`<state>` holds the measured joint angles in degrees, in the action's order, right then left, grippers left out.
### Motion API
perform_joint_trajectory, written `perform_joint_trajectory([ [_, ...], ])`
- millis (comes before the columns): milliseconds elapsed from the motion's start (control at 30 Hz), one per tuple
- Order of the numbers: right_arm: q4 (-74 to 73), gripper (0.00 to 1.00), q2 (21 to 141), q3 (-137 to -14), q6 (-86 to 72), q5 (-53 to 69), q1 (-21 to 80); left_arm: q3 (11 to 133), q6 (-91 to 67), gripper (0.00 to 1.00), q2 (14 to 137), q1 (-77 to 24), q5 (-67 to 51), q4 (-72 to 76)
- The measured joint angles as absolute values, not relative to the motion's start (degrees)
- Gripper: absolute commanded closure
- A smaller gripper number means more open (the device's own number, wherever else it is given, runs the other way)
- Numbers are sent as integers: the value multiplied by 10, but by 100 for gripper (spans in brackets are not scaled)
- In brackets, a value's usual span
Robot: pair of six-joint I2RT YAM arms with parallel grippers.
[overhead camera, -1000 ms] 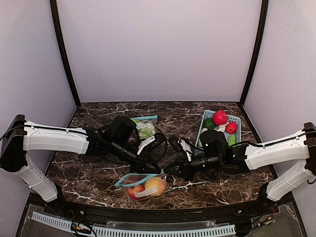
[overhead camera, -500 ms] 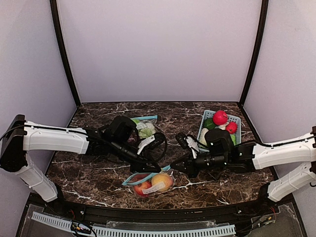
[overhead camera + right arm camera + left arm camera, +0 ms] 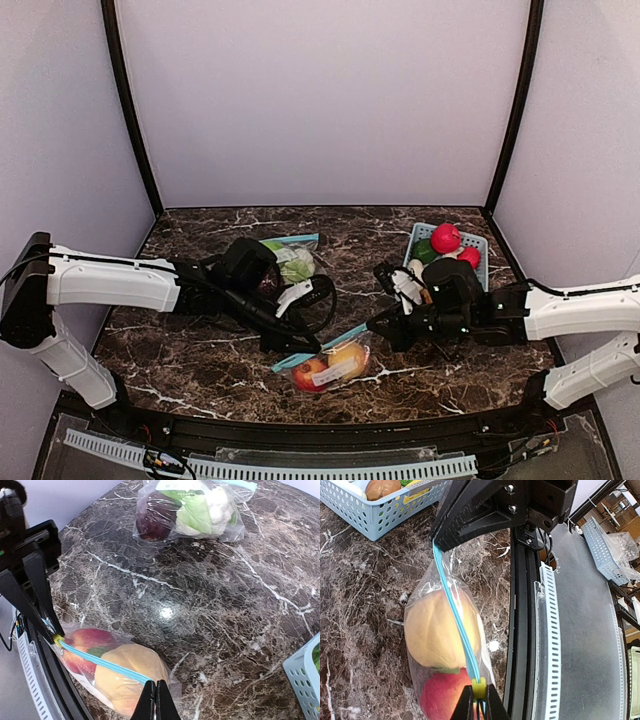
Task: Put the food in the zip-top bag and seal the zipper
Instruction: Zip the zipper of the food storage bag.
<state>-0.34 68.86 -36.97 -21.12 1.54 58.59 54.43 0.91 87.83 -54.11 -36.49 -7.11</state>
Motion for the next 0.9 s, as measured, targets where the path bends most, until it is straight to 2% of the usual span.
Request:
perform_joint_trajectory([
  [500,-71,100,678,-376,-223,-13,512,544,27,99,877,-527,-359,-103],
  [900,-91,100,666,-376,-230,-10,491,544,27,99,860,-522,-356,-111],
])
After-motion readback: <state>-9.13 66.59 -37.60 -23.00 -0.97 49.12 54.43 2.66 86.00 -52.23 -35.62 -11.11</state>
